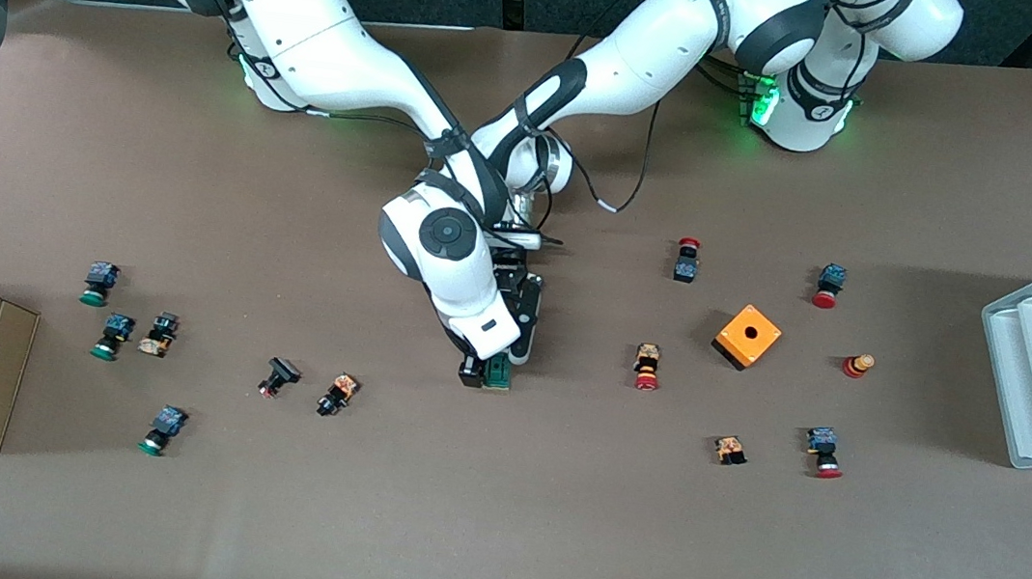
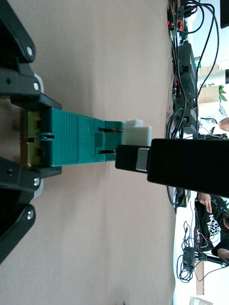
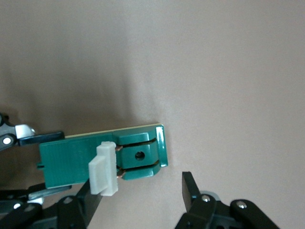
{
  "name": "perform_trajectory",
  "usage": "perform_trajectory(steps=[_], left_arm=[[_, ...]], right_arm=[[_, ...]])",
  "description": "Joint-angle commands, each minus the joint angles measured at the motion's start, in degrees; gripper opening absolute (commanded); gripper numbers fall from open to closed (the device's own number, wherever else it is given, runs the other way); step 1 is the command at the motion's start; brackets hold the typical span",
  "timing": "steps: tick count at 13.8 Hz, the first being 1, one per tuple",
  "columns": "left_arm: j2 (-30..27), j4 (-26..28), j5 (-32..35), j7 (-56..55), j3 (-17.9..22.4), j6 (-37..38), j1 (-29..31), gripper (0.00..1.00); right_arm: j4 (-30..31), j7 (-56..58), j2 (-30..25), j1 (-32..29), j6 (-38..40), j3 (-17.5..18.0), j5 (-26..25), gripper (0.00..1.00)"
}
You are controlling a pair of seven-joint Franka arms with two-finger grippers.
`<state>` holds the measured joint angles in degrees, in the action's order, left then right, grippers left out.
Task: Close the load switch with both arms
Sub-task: 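Swing the white handle up off the base with the right gripper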
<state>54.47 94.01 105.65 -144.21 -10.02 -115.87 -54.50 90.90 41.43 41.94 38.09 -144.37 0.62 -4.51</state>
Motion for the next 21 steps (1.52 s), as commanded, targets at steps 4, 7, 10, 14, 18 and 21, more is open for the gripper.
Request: perform_trajectory(steps=[4,7,10,14,18,21], left_arm=[[0.47,0.56,0.00,-0.02,0.18,-0.93,0.19,0.33],[0.47,0.56,0.00,-0.02,0.18,-0.93,0.19,0.33],[0.47,0.56,0.00,-0.02,0.18,-0.93,0.19,0.33],[0.47,0.56,0.00,-0.02,0.18,-0.93,0.19,0.33],[0.47,0.56,0.00,-0.02,0.18,-0.93,0.19,0.33],[0.47,0.47,0.00,-0.02,0.18,-0.93,0.19,0.33]], right_arm=[[-0.55,-0.21,-0.10,-0.12,-1.09,0.08,-1.73,0.71],[-0.46,-0.91,-0.10,0.40,-1.36,0.17,-1.73,0.61],[-0.46,-1.00,-0.10,0.67,-2.15,0.17,-1.64,0.53],[-0.46,-1.09,-0.10,0.58,-2.06,0.17,-1.64,0.49],[-1.25,-1.09,-0.10,0.49,-3.20,0.17,-1.73,0.48],[-1.34,-1.09,-0.02,0.32,-3.29,0.08,-1.73,0.48]])
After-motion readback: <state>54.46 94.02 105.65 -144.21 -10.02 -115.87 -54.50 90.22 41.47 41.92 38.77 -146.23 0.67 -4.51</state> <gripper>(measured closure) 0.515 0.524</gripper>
